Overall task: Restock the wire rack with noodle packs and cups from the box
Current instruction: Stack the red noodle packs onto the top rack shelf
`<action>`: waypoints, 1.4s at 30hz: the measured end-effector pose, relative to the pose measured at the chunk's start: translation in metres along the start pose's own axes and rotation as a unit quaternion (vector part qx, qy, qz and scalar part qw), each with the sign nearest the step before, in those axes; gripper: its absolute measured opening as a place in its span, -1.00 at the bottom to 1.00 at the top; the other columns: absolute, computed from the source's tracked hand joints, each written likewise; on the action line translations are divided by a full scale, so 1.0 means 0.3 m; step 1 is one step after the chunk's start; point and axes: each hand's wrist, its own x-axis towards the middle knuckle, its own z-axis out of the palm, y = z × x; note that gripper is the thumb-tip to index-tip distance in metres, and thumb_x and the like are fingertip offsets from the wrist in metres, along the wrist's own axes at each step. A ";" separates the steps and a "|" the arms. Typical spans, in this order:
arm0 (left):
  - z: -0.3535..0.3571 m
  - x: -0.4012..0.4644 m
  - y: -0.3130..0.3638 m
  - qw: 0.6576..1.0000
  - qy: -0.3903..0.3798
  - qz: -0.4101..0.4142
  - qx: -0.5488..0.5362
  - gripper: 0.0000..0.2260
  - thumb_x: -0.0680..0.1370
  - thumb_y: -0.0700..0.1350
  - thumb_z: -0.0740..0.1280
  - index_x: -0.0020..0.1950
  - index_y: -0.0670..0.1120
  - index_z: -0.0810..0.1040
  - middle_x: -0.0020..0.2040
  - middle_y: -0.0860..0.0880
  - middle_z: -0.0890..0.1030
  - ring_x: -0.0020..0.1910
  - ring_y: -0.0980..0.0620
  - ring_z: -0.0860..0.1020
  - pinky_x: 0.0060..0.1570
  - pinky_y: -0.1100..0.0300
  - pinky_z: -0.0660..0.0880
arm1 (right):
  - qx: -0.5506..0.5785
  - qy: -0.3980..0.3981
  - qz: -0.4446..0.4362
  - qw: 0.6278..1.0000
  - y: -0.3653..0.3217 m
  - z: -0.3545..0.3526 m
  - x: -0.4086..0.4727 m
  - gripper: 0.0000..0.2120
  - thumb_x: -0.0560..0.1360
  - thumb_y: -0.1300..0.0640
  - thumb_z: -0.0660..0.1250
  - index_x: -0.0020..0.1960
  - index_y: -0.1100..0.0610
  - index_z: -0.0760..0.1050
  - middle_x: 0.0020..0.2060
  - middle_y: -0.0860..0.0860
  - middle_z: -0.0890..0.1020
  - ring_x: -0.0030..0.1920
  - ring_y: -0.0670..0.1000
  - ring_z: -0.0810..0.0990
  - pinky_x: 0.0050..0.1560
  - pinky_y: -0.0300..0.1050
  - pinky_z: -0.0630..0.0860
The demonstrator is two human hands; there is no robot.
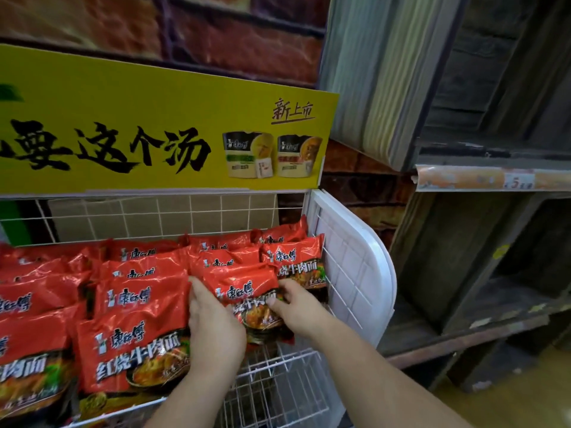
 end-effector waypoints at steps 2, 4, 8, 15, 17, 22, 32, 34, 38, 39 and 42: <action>0.002 -0.008 -0.007 0.995 0.017 0.070 0.074 -0.10 0.54 -0.37 0.29 0.60 -0.02 -0.30 0.62 -0.14 -0.15 0.59 -0.18 0.00 0.51 -0.09 0.20 | -0.006 -0.009 -0.007 1.000 -0.008 0.017 0.003 -0.54 0.60 -0.01 0.28 0.47 -0.02 0.31 0.37 0.04 0.49 0.34 0.09 0.46 0.38 0.07 0.41; 0.004 -0.005 -0.018 0.975 0.023 0.130 0.180 -0.04 0.49 -0.43 0.29 0.60 -0.01 -0.33 0.57 -0.14 -0.38 0.59 -0.19 -0.19 0.54 -0.07 0.10 | -0.008 -0.010 -0.014 1.000 -0.009 0.030 0.000 -0.54 0.60 -0.02 0.28 0.48 -0.03 0.30 0.36 0.04 0.49 0.33 0.09 0.47 0.37 0.08 0.42; 0.004 -0.004 -0.026 0.892 0.016 0.212 0.399 -0.14 0.50 -0.40 0.19 0.53 -0.17 -0.42 0.50 -0.27 -0.49 0.50 -0.24 -0.44 0.54 -0.14 -0.24 | -0.008 -0.002 -0.035 0.999 -0.007 0.034 0.002 -0.53 0.60 -0.03 0.29 0.47 -0.02 0.31 0.36 0.02 0.48 0.31 0.07 0.47 0.34 0.03 0.43; -0.036 0.034 -0.084 0.844 0.015 0.228 0.485 -0.25 0.59 -0.28 0.14 0.57 -0.18 -0.36 0.59 -0.22 -0.29 0.57 -0.20 -0.29 0.54 -0.14 -0.25 | -0.001 -0.017 -0.064 0.998 -0.017 0.053 0.001 -0.44 0.57 -0.07 0.34 0.50 -0.01 0.26 0.39 -0.01 0.45 0.35 0.06 0.45 0.35 0.02 0.41; -0.026 0.037 -0.087 0.848 0.020 0.236 0.473 -0.28 0.61 -0.25 0.11 0.56 -0.19 -0.35 0.60 -0.22 -0.24 0.58 -0.19 -0.24 0.55 -0.14 -0.23 | -0.011 -0.022 -0.065 0.998 -0.009 0.054 0.006 -0.43 0.57 -0.07 0.33 0.52 0.00 0.25 0.40 0.00 0.44 0.36 0.06 0.44 0.37 0.03 0.41; -0.032 0.020 -0.074 0.833 0.026 0.255 0.491 -0.20 0.61 -0.19 0.19 0.55 -0.19 -0.40 0.57 -0.27 -0.32 0.57 -0.22 -0.29 0.54 -0.16 -0.24 | -0.042 -0.030 -0.065 0.997 0.000 0.050 -0.007 -0.41 0.56 -0.13 0.32 0.52 -0.04 0.24 0.40 -0.03 0.46 0.39 0.07 0.43 0.40 0.10 0.39; -0.073 -0.012 -0.099 0.848 0.062 0.289 0.440 -0.25 0.41 -0.39 0.34 0.58 -0.20 0.18 0.58 -0.26 0.15 0.58 -0.21 0.06 0.54 -0.04 -0.26 | -0.066 -0.051 -0.021 0.996 0.003 -0.048 -0.096 -0.21 0.52 -0.16 0.36 0.59 -0.01 0.03 0.50 0.02 0.32 0.45 0.11 0.35 0.44 0.15 0.33; -0.069 -0.045 -0.061 0.852 0.052 0.280 0.440 -0.28 0.49 -0.34 0.28 0.61 -0.16 0.07 0.61 -0.22 0.06 0.60 -0.17 -0.03 0.56 -0.09 -0.17 | -0.088 -0.043 -0.036 0.995 -0.003 -0.080 -0.115 -0.24 0.52 -0.15 0.37 0.58 -0.02 0.08 0.48 0.03 0.36 0.43 0.10 0.39 0.42 0.15 0.36; -0.025 -0.141 0.005 0.831 0.048 0.284 0.475 -0.27 0.51 -0.33 0.29 0.62 -0.13 0.04 0.61 -0.21 0.03 0.60 -0.17 -0.05 0.55 -0.10 -0.14 | -0.125 -0.039 -0.082 0.988 0.010 -0.202 -0.187 -0.41 0.54 -0.11 0.35 0.50 0.03 0.28 0.34 0.04 0.50 0.28 0.08 0.53 0.30 0.03 0.47; -0.010 -0.165 0.018 0.834 0.051 0.278 0.473 -0.28 0.46 -0.35 0.34 0.59 -0.14 0.16 0.58 -0.24 0.14 0.58 -0.20 0.06 0.54 -0.13 -0.03 | -0.138 -0.042 -0.091 0.985 0.017 -0.235 -0.207 -0.47 0.55 -0.11 0.34 0.45 0.04 0.35 0.28 0.04 0.55 0.20 0.07 0.58 0.23 0.01 0.52; 0.068 -0.260 0.055 0.844 0.076 0.305 0.434 -0.38 0.29 -0.37 0.49 0.35 -0.18 0.53 0.30 -0.24 0.53 0.29 -0.25 0.49 0.26 -0.20 0.45 | -0.146 -0.058 -0.108 0.982 0.068 -0.364 -0.285 -0.66 0.57 -0.09 0.32 0.25 0.08 0.52 0.04 0.02 0.67 -0.10 0.00 0.69 -0.14 -0.15 0.57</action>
